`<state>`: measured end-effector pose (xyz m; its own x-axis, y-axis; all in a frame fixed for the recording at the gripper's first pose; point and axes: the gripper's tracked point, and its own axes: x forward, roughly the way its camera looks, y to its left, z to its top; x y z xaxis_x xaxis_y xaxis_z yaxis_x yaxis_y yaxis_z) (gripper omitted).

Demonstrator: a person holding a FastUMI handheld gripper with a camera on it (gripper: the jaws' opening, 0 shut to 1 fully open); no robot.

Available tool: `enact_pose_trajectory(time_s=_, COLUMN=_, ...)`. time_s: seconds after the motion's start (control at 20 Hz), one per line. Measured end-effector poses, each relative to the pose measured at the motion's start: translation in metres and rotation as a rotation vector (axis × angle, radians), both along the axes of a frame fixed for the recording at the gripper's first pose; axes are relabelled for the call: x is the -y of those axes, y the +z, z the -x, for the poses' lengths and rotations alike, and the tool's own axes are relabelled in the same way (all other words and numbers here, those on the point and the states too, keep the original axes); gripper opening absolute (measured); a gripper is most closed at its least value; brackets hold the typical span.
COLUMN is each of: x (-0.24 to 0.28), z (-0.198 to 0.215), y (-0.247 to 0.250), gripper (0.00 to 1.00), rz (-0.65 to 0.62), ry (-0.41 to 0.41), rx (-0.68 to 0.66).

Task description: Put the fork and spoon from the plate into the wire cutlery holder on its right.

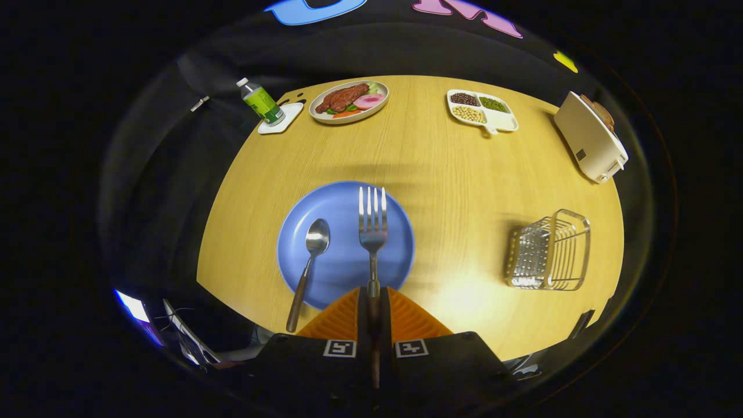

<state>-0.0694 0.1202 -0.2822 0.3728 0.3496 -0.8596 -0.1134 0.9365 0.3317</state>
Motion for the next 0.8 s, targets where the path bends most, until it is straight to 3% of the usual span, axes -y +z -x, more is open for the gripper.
enact_pose_trajectory(time_s=0.35, x=0.137, z=0.006, y=0.024, gripper=0.10, rz=0.076, ry=0.031, rx=-0.028)
enact_pose_trajectory(time_s=0.55, x=0.193, z=0.027, y=0.016, gripper=0.10, rz=0.137, ry=0.130, rx=-0.154)
enact_pose_trajectory(time_s=0.8, x=0.218, z=0.044, y=-0.005, gripper=0.10, rz=0.154, ry=0.262, rx=-0.366)
